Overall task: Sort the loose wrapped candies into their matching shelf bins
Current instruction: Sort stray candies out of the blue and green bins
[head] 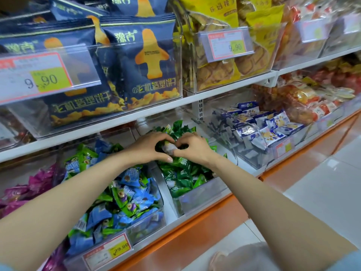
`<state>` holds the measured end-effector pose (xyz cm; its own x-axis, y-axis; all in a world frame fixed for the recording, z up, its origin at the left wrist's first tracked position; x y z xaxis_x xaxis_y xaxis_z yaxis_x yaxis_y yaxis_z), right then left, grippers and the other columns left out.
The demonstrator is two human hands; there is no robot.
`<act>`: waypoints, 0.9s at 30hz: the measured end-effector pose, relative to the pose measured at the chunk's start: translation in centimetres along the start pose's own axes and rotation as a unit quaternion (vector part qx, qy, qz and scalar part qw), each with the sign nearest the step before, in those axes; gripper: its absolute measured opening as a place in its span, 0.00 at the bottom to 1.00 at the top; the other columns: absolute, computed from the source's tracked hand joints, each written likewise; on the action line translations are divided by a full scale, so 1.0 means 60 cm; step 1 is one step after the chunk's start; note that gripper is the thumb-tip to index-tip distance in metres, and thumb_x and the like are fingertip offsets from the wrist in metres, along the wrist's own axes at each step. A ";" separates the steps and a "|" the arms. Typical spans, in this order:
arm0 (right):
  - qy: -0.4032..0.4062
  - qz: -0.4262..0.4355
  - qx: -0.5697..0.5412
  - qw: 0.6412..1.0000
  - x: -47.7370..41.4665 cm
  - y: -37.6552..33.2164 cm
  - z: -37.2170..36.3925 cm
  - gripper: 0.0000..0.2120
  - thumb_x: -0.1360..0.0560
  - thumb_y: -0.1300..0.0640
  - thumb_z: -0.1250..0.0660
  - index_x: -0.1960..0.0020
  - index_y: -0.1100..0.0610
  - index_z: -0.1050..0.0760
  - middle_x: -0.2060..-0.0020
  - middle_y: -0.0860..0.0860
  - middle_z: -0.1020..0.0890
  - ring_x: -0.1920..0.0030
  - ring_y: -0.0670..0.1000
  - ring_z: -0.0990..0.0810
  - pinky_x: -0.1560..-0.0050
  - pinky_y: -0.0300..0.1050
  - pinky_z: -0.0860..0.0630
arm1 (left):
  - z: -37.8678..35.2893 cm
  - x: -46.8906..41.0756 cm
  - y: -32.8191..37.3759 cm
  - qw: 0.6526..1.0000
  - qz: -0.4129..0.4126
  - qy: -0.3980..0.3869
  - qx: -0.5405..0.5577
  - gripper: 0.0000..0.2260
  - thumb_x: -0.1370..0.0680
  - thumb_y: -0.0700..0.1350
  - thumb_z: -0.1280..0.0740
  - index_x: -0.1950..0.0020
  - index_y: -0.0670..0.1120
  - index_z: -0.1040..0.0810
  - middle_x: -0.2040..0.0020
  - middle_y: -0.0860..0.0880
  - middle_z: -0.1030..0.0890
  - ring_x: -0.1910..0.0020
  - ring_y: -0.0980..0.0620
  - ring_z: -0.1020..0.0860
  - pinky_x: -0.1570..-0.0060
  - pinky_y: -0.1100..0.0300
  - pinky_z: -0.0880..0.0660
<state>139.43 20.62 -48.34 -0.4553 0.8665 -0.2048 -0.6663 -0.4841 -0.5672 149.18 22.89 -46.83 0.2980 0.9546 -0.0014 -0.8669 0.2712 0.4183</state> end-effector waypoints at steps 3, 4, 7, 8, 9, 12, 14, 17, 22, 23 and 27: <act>0.005 0.018 -0.031 0.999 0.002 -0.005 0.000 0.14 0.29 0.44 0.30 0.49 0.54 0.19 0.54 0.48 0.21 0.47 0.53 0.26 0.50 0.44 0.35 | 0.017 0.000 -0.008 0.997 0.028 0.071 -0.029 0.12 0.28 0.47 0.28 0.47 0.55 0.26 0.46 0.54 0.23 0.45 0.52 0.26 0.47 0.54 0.28; 0.003 0.018 -0.035 0.999 0.002 -0.003 -0.001 0.17 0.30 0.44 0.29 0.46 0.53 0.20 0.54 0.49 0.20 0.48 0.52 0.25 0.50 0.45 0.32 | 0.022 0.003 -0.011 0.994 0.037 0.091 -0.038 0.12 0.27 0.48 0.28 0.47 0.54 0.26 0.46 0.53 0.22 0.47 0.51 0.25 0.48 0.53 0.27; -0.001 0.015 -0.058 0.998 0.010 -0.001 0.000 0.19 0.32 0.47 0.26 0.44 0.51 0.23 0.57 0.47 0.19 0.52 0.49 0.22 0.48 0.49 0.26 | 0.037 0.014 -0.026 0.987 0.062 0.148 -0.022 0.13 0.26 0.48 0.30 0.44 0.50 0.27 0.50 0.53 0.24 0.50 0.51 0.25 0.53 0.55 0.28; -0.012 0.043 -0.034 0.998 0.014 -0.011 -0.005 0.16 0.33 0.48 0.25 0.47 0.50 0.22 0.59 0.46 0.20 0.53 0.48 0.23 0.48 0.49 0.26 | 0.043 0.017 -0.028 0.983 0.069 0.169 -0.015 0.13 0.26 0.48 0.30 0.44 0.49 0.28 0.51 0.52 0.24 0.51 0.51 0.25 0.55 0.56 0.28; -0.036 0.080 0.016 0.996 0.020 -0.025 -0.018 0.13 0.32 0.48 0.26 0.49 0.48 0.21 0.60 0.45 0.21 0.53 0.47 0.25 0.47 0.47 0.29 | 0.047 0.019 -0.030 0.980 0.074 0.186 -0.008 0.14 0.26 0.48 0.30 0.43 0.48 0.28 0.51 0.51 0.24 0.51 0.50 0.24 0.55 0.56 0.29; -0.110 0.159 0.172 0.966 0.041 -0.060 -0.071 0.13 0.30 0.44 0.30 0.47 0.44 0.20 0.50 0.48 0.25 0.45 0.49 0.32 0.46 0.47 0.40 | 0.058 0.024 -0.030 0.971 0.078 0.226 0.028 0.16 0.26 0.46 0.29 0.42 0.44 0.28 0.46 0.48 0.23 0.50 0.50 0.24 0.51 0.57 0.28; -0.126 0.164 0.232 0.950 0.041 -0.064 -0.094 0.15 0.29 0.43 0.32 0.44 0.43 0.21 0.43 0.51 0.28 0.40 0.52 0.35 0.43 0.49 0.42 | 0.065 0.032 -0.029 0.965 0.074 0.246 0.054 0.16 0.26 0.44 0.30 0.41 0.44 0.27 0.44 0.48 0.23 0.49 0.53 0.26 0.52 0.62 0.31; -0.133 0.171 0.304 0.928 0.037 -0.066 -0.118 0.18 0.30 0.41 0.31 0.42 0.44 0.22 0.39 0.52 0.30 0.36 0.54 0.36 0.39 0.51 0.41 | 0.067 0.044 -0.028 0.960 0.060 0.252 0.105 0.15 0.25 0.42 0.31 0.39 0.46 0.27 0.43 0.54 0.26 0.46 0.58 0.29 0.49 0.66 0.35; -0.101 0.172 0.258 0.946 0.028 -0.067 -0.112 0.10 0.30 0.45 0.31 0.51 0.48 0.20 0.44 0.51 0.28 0.39 0.53 0.34 0.44 0.49 0.41 | 0.063 0.055 -0.030 0.960 0.065 0.243 0.120 0.13 0.25 0.43 0.31 0.42 0.46 0.26 0.45 0.55 0.26 0.48 0.57 0.28 0.51 0.67 0.35; -0.098 0.168 0.230 0.954 0.026 -0.063 -0.106 0.09 0.30 0.46 0.30 0.52 0.48 0.20 0.45 0.50 0.27 0.40 0.52 0.33 0.45 0.48 0.42 | 0.063 0.054 -0.032 0.960 0.067 0.241 0.124 0.13 0.25 0.43 0.31 0.41 0.47 0.26 0.45 0.55 0.26 0.46 0.58 0.28 0.50 0.67 0.36; -0.084 0.124 0.052 0.987 0.029 -0.033 -0.056 0.06 0.30 0.49 0.28 0.57 0.51 0.20 0.51 0.49 0.23 0.46 0.51 0.28 0.46 0.47 0.37 | 0.063 0.052 -0.019 0.959 0.049 0.230 0.155 0.15 0.24 0.41 0.33 0.39 0.51 0.28 0.39 0.53 0.27 0.37 0.55 0.30 0.44 0.63 0.36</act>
<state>141.96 23.53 -50.26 -0.6974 0.6920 -0.1865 -0.5758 -0.6960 -0.4290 152.62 25.10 -43.89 -0.0494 0.9464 -0.3192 -0.7004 0.1951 0.6866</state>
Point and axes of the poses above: each hand's wrist, its own x-axis away from the middle knuckle, its own z-axis out of the back of the hand, y = z × x, the point moved 10 cm from there along -x, towards the middle knuckle
